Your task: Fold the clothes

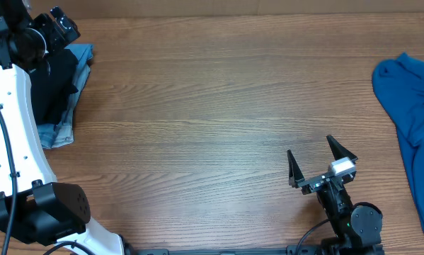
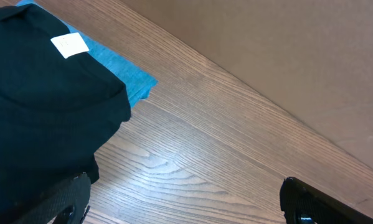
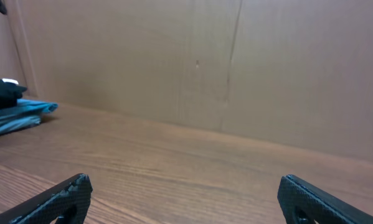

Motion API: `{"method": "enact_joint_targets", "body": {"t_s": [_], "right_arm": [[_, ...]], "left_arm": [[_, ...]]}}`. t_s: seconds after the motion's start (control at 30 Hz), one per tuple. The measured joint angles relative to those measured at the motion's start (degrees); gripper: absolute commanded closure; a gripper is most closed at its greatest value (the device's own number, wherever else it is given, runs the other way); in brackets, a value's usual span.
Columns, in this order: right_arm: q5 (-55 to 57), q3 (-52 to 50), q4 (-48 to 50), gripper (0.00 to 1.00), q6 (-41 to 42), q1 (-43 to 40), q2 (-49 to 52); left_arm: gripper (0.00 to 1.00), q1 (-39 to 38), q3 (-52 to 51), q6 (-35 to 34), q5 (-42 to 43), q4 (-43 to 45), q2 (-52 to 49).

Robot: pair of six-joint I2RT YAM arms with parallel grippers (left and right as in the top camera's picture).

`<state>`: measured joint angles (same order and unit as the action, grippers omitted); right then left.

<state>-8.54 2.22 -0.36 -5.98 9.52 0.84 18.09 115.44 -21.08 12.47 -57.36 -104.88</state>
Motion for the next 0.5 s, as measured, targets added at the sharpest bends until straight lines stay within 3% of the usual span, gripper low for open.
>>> {"method": "enact_joint_targets", "body": {"t_s": [0.5], "right_arm": [[1.46,-1.18,-3.91,0.0,0.04,-0.48,0.0]], "left_arm": [[0.0,0.0,0.0,0.0,0.0,0.0,0.0]]}}
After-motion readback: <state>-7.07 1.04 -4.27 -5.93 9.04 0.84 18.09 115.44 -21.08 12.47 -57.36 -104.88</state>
